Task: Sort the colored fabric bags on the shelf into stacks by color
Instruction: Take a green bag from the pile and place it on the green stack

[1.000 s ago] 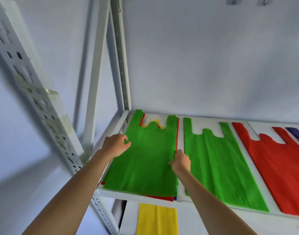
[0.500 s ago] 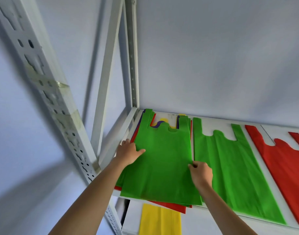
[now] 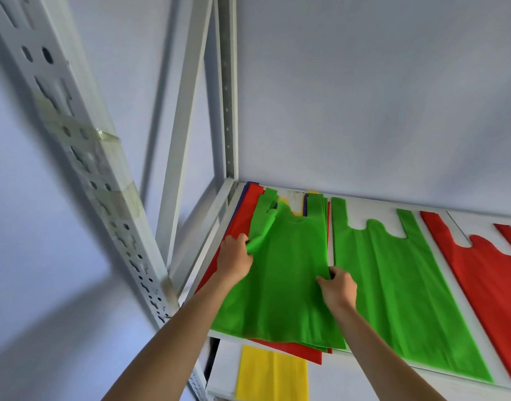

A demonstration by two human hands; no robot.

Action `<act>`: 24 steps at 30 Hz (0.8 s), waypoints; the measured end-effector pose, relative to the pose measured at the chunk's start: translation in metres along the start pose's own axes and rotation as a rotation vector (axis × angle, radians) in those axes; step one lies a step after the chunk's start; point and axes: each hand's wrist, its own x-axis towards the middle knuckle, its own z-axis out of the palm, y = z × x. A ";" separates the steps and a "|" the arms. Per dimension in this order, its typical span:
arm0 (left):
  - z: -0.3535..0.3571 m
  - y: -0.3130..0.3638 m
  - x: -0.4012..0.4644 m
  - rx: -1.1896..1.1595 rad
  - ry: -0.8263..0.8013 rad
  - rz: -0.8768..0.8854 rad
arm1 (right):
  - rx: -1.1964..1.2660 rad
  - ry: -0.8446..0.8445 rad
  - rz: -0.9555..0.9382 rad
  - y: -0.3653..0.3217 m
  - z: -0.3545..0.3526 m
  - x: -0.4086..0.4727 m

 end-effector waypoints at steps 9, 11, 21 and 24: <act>-0.048 -0.007 0.025 -0.425 -0.430 -0.468 | 0.292 -0.211 0.172 -0.016 -0.011 0.011; -0.057 -0.011 0.021 -0.392 -0.604 -0.475 | 0.279 -0.265 0.175 -0.017 -0.017 0.010; -0.038 -0.021 0.023 -0.550 -0.319 -0.376 | -0.139 -0.194 -0.023 -0.012 -0.014 0.006; -0.037 -0.019 0.018 -0.560 -0.277 -0.372 | -0.094 -0.180 -0.004 -0.015 -0.011 0.002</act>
